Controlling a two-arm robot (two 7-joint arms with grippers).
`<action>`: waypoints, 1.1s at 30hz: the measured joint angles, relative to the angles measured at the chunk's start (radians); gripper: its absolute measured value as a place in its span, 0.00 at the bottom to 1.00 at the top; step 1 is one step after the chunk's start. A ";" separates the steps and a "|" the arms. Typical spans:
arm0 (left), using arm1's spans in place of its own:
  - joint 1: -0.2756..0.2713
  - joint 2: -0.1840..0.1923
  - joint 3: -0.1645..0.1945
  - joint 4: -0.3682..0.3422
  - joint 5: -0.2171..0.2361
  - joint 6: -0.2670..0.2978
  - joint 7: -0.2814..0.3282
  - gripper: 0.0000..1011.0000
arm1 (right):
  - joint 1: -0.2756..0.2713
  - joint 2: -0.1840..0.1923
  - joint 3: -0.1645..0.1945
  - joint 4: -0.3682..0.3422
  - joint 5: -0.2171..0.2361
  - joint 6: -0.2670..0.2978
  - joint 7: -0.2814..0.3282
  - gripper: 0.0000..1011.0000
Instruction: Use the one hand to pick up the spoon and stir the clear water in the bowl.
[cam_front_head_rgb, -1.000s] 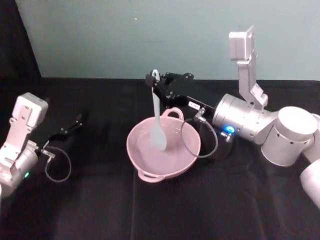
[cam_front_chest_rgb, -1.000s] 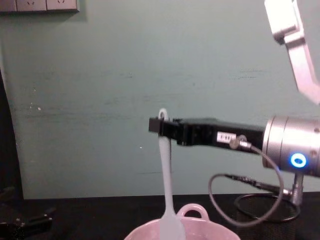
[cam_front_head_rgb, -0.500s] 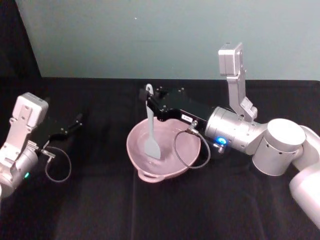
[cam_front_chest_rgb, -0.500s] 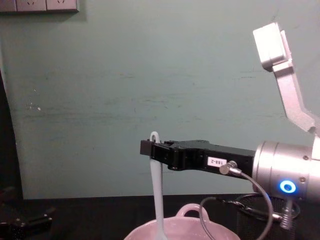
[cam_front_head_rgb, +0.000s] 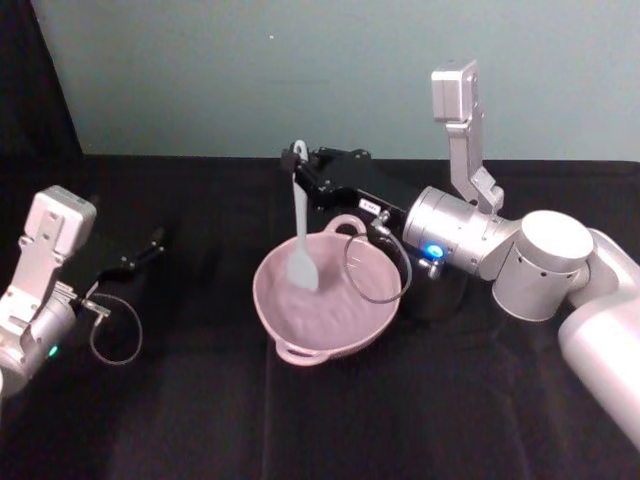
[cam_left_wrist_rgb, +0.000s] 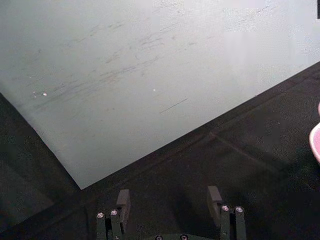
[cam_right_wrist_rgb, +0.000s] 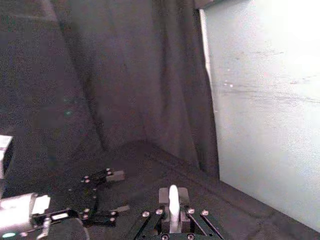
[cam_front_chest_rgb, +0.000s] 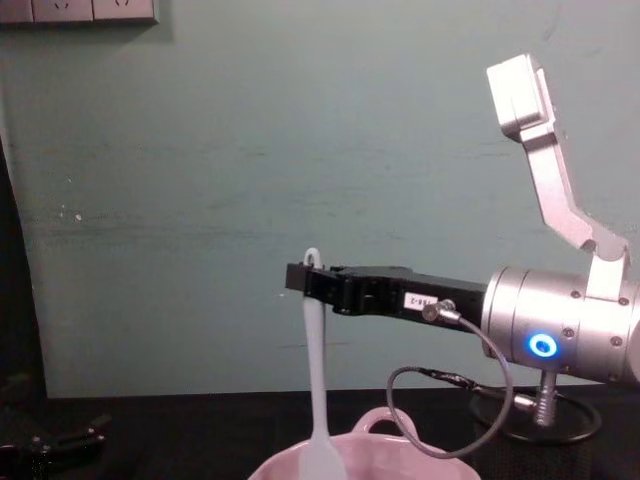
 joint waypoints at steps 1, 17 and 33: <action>0.000 0.000 0.000 0.000 0.000 0.000 0.000 1.00 | 0.005 0.000 0.004 0.010 -0.001 0.000 0.000 0.11; 0.000 0.000 0.000 0.000 0.000 0.000 0.000 1.00 | -0.077 0.092 0.075 -0.101 -0.003 0.019 -0.048 0.11; 0.000 0.000 0.000 0.000 0.000 0.000 0.000 1.00 | -0.179 0.141 0.061 -0.259 0.001 0.049 -0.061 0.11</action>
